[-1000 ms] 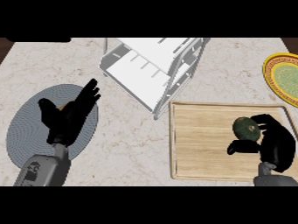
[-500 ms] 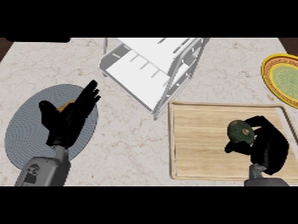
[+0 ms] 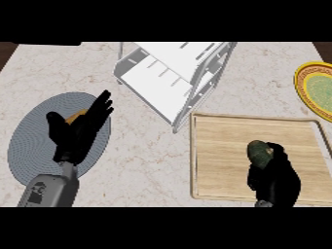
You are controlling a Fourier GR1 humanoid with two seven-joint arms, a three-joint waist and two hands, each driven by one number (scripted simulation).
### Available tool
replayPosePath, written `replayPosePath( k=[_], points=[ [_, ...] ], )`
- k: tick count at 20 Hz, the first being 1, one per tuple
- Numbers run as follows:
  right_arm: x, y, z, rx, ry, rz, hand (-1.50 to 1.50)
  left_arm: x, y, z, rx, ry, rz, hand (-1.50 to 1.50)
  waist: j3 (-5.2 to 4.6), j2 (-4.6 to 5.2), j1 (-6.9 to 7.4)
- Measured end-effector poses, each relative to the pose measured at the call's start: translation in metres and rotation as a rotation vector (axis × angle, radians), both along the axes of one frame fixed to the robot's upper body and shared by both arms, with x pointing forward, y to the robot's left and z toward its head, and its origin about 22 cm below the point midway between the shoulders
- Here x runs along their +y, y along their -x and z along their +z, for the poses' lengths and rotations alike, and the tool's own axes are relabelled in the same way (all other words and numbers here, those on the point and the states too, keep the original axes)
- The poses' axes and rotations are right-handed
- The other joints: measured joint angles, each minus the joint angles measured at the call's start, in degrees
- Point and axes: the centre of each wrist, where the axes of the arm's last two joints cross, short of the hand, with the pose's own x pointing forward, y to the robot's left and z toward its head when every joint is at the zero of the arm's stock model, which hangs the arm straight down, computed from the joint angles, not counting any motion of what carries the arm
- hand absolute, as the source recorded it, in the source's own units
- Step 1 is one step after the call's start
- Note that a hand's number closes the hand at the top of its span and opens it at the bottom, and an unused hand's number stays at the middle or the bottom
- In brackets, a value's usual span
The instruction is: Pick the squash from the tray and place it in the tiered basket
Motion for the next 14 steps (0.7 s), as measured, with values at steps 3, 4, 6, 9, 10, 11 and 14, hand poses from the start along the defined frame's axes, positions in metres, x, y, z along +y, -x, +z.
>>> replayPosePath(
  k=[3, 4, 6, 9, 10, 11, 14],
  points=[
    [0.017, 0.005, 0.012, -0.027, 0.018, 0.027, 1.5, 0.001, 0.0, -0.001, 0.006, -0.003, 0.002, 0.0, 0.52, 0.14, -0.38],
    [0.021, 0.006, 0.019, -0.048, 0.028, 0.034, 1.5, 0.002, 0.0, -0.001, 0.006, -0.003, 0.007, 0.0, 0.59, 0.07, -0.53],
    [0.028, 0.008, 0.033, -0.102, 0.058, 0.047, 1.5, 0.003, 0.0, -0.002, 0.01, -0.002, 0.008, 0.0, 0.62, -0.13, -0.83],
    [0.044, 0.008, 0.062, -0.222, 0.088, 0.078, 1.5, 0.003, 0.0, -0.002, 0.008, -0.003, 0.015, 0.0, 0.77, -0.37, -0.92],
    [0.051, 0.008, 0.071, -0.26, 0.093, 0.092, 1.5, 0.003, 0.0, -0.002, 0.008, -0.002, 0.015, 0.0, 0.88, -0.33, -0.73],
    [0.056, 0.008, 0.079, -0.295, 0.103, 0.102, 1.5, 0.004, 0.0, -0.003, 0.011, -0.003, 0.017, 0.0, 0.96, -0.32, -0.64],
    [0.07, 0.009, 0.102, -0.387, 0.138, 0.133, 1.5, 0.006, -0.001, -0.003, 0.016, -0.005, 0.023, 0.0, 1.08, -0.25, -0.47]
  ],
)
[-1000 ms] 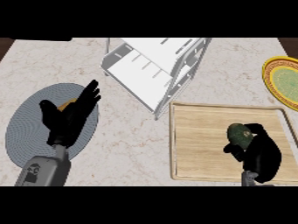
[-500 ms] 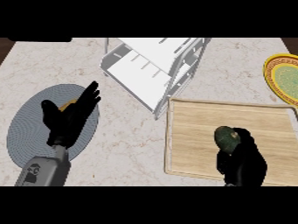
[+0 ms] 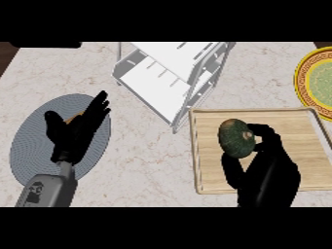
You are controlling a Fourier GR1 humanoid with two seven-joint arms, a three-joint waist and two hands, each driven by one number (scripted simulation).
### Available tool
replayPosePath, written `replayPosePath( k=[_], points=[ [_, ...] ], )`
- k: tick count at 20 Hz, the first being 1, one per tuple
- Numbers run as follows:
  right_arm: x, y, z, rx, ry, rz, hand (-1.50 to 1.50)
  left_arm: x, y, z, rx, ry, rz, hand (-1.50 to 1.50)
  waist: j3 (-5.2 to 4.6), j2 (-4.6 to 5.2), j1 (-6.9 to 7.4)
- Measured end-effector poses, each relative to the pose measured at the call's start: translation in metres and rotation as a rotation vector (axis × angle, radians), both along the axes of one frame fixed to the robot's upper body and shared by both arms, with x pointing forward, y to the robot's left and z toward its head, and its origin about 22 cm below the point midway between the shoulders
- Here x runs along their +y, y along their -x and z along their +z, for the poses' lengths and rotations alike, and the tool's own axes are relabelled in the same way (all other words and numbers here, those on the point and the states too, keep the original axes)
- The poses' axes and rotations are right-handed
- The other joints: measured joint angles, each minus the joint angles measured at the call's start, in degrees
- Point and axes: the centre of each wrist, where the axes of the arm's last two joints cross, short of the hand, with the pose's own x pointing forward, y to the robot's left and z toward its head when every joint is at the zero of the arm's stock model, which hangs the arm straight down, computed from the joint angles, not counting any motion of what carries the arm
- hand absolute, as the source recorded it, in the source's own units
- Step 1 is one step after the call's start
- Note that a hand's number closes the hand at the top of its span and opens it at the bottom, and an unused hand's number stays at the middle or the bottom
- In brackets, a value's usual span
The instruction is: Pick the squash from the tray and place it in the tiered basket
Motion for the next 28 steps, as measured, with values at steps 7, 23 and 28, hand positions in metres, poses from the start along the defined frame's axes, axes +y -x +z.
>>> replayPosePath(
  k=[7, 23, 28],
  points=[
    [0.019, -0.004, 0.04, -0.136, 0.094, 0.014, 1.5, -0.003, -0.002, 0.002, -0.013, 0.001, -0.012, 0.0, 0.15, 0.42, 0.95],
    [0.017, -0.073, 0.123, -0.167, 0.128, -0.093, 1.5, -0.015, -0.009, 0.01, -0.029, 0.008, -0.073, 0.0, 0.49, 1.72, 4.45],
    [0.022, -0.108, 0.154, -0.148, 0.111, -0.125, 1.5, -0.023, -0.012, 0.013, -0.037, 0.006, -0.099, 0.0, 0.58, 2.14, 5.5]
  ],
)
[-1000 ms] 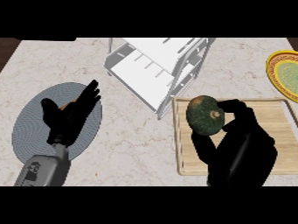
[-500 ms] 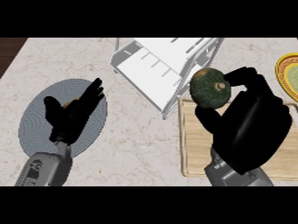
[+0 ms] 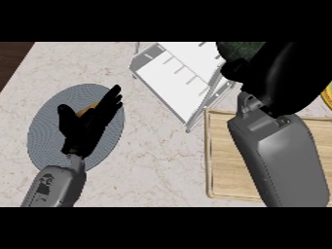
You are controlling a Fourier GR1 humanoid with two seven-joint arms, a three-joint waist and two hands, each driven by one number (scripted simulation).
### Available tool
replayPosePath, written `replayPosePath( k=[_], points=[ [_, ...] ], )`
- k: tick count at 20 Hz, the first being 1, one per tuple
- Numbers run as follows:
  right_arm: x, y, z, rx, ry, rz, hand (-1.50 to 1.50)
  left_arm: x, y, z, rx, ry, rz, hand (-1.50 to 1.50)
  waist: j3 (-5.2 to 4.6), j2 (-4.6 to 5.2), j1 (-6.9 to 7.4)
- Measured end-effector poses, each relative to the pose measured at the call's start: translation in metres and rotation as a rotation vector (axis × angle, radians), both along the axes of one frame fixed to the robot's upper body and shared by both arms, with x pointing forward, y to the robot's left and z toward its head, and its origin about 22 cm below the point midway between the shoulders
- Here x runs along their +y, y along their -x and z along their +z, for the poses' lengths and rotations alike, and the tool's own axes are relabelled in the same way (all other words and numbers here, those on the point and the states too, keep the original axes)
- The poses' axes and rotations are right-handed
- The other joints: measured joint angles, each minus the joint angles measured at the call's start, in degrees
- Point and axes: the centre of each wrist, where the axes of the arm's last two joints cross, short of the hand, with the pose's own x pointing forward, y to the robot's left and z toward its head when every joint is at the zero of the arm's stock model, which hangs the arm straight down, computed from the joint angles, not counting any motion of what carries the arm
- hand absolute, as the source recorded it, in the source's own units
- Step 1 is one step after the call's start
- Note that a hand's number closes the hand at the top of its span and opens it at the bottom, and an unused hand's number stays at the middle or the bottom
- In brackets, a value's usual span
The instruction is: Pick the squash from the tray and place it in the tiered basket
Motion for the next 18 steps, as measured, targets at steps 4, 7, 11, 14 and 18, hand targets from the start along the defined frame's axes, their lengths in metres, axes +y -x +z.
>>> replayPosePath(
  k=[4, 7, 11, 14, 18],
  points=[
    [0.007, -0.028, 0.016, 0.031, -0.014, -0.012, 1.5, -0.002, -0.001, 0.001, -0.005, 0.003, -0.01, 0.0, 0.06, 0.36, 0.55],
    [0.008, -0.047, 0.022, 0.061, -0.038, -0.017, 1.5, -0.003, -0.002, 0.0, -0.01, 0.01, -0.008, 0.0, 0.11, 0.59, 0.63],
    [0.002, -0.065, 0.03, 0.045, -0.1, -0.009, 1.5, -0.005, -0.003, 0.002, -0.015, 0.008, -0.02, 0.0, 0.2, 1.12, 1.22],
    [-0.007, -0.074, 0.032, 0.001, -0.174, 0.019, -1.5, -0.007, -0.003, 0.003, -0.021, 0.01, -0.02, 0.0, 0.28, 1.28, 1.6],
    [-0.01, -0.089, 0.026, -0.056, -0.246, 0.076, -1.5, -0.012, -0.004, 0.003, -0.024, 0.011, -0.033, 0.0, 0.29, 1.6, 2.01]
  ],
)
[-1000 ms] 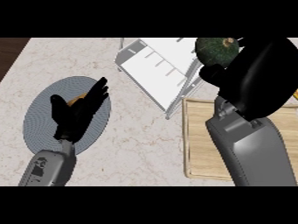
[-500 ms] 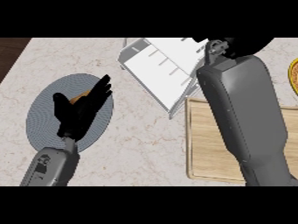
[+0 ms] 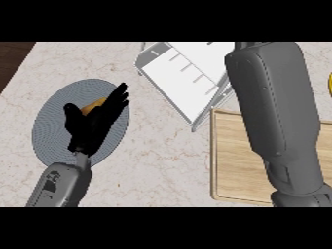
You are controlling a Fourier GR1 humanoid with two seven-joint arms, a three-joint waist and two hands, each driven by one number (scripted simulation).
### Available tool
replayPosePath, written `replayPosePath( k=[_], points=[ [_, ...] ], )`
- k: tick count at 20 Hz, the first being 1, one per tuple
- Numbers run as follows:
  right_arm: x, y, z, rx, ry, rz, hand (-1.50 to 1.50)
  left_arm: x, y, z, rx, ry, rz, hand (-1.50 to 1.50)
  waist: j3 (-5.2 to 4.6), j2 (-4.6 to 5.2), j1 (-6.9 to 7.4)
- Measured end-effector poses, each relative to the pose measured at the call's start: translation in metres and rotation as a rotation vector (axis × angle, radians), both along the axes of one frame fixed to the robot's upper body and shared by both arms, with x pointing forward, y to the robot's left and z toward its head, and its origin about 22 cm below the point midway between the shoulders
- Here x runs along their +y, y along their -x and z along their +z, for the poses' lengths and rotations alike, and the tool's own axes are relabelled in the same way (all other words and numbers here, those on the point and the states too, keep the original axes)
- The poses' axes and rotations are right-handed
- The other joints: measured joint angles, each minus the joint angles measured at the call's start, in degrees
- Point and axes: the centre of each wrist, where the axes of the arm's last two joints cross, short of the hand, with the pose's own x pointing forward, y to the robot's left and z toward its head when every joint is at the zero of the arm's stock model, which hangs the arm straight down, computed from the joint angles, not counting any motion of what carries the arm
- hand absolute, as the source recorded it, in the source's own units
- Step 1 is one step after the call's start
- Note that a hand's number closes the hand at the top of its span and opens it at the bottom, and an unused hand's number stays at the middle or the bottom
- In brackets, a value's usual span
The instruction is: Pick the squash from the tray and place it in the tiered basket
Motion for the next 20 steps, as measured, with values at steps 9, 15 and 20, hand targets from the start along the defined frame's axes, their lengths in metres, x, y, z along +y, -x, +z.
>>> replayPosePath(
  k=[9, 15, 20],
  points=[
    [0.016, -0.029, -0.01, -0.197, -0.001, 0.027, -1.5, 0.003, -0.005, 0.001, -0.002, -0.012, 0.008, 0.0, -0.13, 0.03, -0.34],
    [0.013, -0.037, -0.003, -0.332, -0.018, -0.069, -1.5, 0.008, -0.001, -0.005, 0.013, -0.011, 0.033, 0.0, -0.18, -0.8, -2.09],
    [0.008, -0.036, -0.005, -0.35, -0.023, -0.148, -1.5, 0.017, 0.002, -0.01, 0.03, -0.015, 0.063, 0.0, -0.18, -1.99, -3.9]
  ],
)
